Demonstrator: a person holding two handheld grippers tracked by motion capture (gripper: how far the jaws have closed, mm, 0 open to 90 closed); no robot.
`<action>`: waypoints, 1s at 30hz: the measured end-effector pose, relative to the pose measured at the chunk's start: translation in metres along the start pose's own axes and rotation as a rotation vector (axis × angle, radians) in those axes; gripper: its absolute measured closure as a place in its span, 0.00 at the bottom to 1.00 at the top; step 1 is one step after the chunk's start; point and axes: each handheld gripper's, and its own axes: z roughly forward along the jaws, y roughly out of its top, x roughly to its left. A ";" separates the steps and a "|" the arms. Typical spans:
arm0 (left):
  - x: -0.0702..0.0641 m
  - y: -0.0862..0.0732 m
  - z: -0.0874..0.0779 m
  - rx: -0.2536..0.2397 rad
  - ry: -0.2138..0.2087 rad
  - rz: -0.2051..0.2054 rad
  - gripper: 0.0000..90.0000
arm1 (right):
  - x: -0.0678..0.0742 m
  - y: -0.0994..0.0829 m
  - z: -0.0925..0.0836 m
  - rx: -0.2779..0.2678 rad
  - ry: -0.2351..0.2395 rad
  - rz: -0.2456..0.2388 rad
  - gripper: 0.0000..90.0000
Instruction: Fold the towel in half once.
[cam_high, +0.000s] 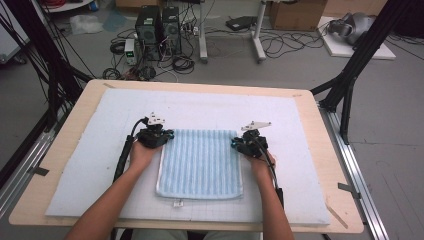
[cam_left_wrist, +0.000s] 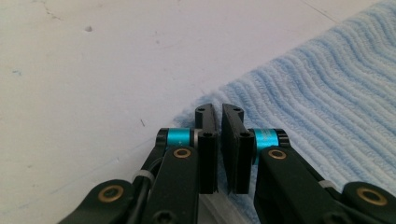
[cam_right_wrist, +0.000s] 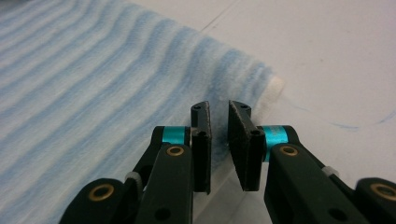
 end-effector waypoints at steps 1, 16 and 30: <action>0.000 0.000 0.000 0.003 -0.004 -0.005 0.94 | -0.001 0.000 0.000 -0.005 -0.011 -0.002 0.88; 0.019 -0.003 -0.017 -0.070 -0.102 -0.121 0.61 | -0.005 -0.002 -0.018 -0.041 -0.031 -0.003 0.59; 0.023 -0.013 -0.064 -0.260 -0.258 -0.117 0.20 | -0.003 -0.025 -0.065 -0.136 -0.038 0.087 0.16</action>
